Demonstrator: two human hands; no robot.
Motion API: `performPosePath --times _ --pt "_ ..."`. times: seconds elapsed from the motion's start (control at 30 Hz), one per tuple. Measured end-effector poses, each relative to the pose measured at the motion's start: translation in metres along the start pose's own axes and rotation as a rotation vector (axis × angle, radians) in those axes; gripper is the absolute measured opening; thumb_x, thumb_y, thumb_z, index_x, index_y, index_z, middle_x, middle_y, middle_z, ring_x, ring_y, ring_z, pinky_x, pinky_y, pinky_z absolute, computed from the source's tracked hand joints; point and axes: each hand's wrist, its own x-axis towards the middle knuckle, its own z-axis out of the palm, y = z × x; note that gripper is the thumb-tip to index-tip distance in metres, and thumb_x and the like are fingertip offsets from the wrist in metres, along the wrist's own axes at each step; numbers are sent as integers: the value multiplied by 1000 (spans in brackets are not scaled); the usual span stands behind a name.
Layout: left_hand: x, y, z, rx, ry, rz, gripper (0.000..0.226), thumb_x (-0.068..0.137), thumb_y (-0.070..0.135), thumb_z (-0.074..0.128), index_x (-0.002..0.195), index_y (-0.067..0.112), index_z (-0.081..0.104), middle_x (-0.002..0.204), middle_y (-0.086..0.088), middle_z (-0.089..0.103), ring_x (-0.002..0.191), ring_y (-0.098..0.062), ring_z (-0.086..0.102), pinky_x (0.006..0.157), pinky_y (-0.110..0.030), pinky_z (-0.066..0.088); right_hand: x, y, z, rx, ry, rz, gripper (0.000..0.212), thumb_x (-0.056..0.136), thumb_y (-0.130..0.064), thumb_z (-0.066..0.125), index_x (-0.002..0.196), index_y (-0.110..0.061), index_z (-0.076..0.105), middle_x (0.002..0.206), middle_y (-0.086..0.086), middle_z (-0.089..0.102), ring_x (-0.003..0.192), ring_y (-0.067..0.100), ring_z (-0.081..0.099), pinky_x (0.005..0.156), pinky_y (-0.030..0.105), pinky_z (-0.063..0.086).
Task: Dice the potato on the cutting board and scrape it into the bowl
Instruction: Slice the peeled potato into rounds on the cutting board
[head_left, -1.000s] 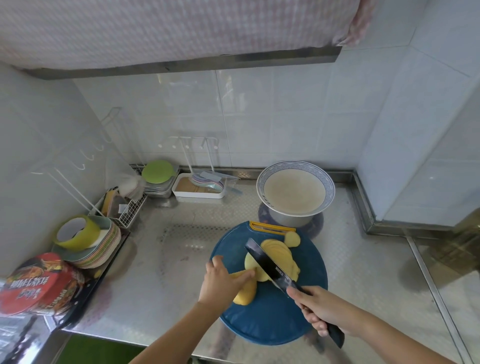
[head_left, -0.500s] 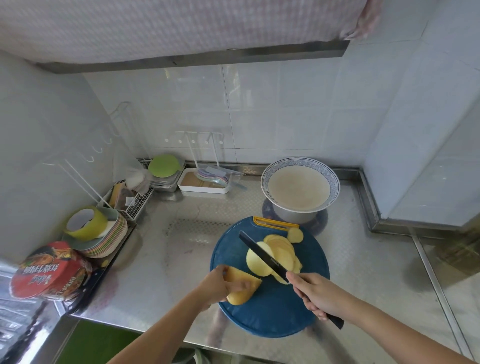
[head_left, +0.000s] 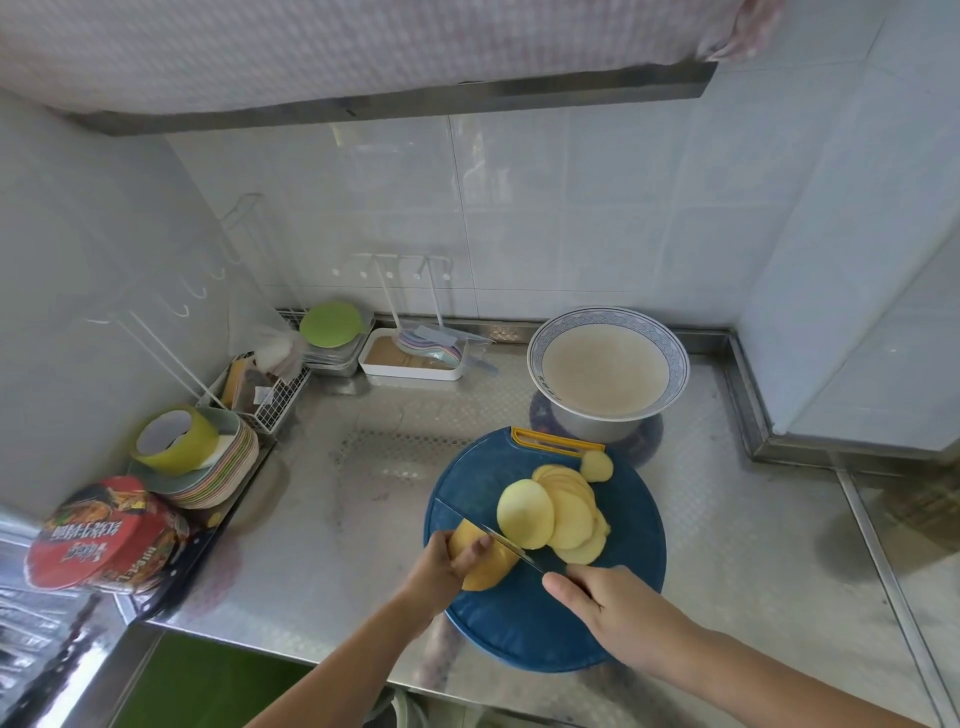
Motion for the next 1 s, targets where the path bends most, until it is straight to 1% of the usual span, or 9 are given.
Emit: performPosePath --times 0.1,0.43,0.5,0.57,0.63,0.67,0.77,0.9,1.0 --pt "-1 0 0 -1 -4 16 50 89 43 55 124 10 42 120 -5 51 102 -15 52 66 -15 47 0 1 1 -12 -12 -9 48 99 -60 30 73 -22 42 60 -7 44 56 7 43 58 25 32" --pt "-3 -2 2 -35 -17 12 53 91 39 55 131 8 38 116 -1 51 95 -7 51 61 -8 47 -2 3 0 -17 -29 0 45 97 -63 29 70 -29 39 62 -6 46 57 7 44 59 25 33" --pt "-3 -2 3 -86 -22 14 73 79 53 62 130 7 38 117 -3 52 96 -9 52 62 -10 47 -2 4 -1 -9 -44 7 46 97 -63 30 70 -27 40 63 -7 46 58 7 44 59 24 33" --pt "-3 -2 4 -116 -5 30 112 44 82 68 126 10 40 118 -4 53 101 -13 55 66 -13 49 -2 5 -3 2 -62 11 49 98 -62 30 69 -24 40 63 -7 45 58 7 43 59 24 33" --pt "-2 -4 3 -138 9 42 131 21 90 66 123 11 41 117 -5 54 104 -16 55 71 -16 50 -2 5 -5 4 -81 16 51 98 -62 30 68 -23 39 63 -8 43 58 6 41 59 24 33" --pt "-2 -3 3 -140 7 45 128 25 88 67 123 10 41 117 -6 54 104 -17 55 72 -16 50 -2 4 -5 3 -90 20 52 98 -62 29 68 -22 38 63 -8 42 57 6 40 58 23 32" --pt "-2 -2 5 -141 10 14 93 61 63 69 128 6 39 121 -9 52 103 -17 54 72 -16 49 -1 1 -6 21 -117 48 54 98 -64 28 67 -19 34 61 -8 36 53 6 34 57 23 29" --pt "2 -2 4 -126 33 -2 73 77 50 68 128 6 40 121 -9 53 105 -18 55 69 -16 48 2 -4 -10 2 -138 69 56 98 -65 26 67 -19 33 61 -7 36 55 7 35 60 25 31" --pt "2 -4 3 -114 43 -18 67 79 46 65 127 6 41 121 -10 53 106 -19 55 69 -16 48 3 -9 -11 -5 -156 96 56 98 -65 26 67 -19 33 62 -6 37 56 7 36 61 27 33"
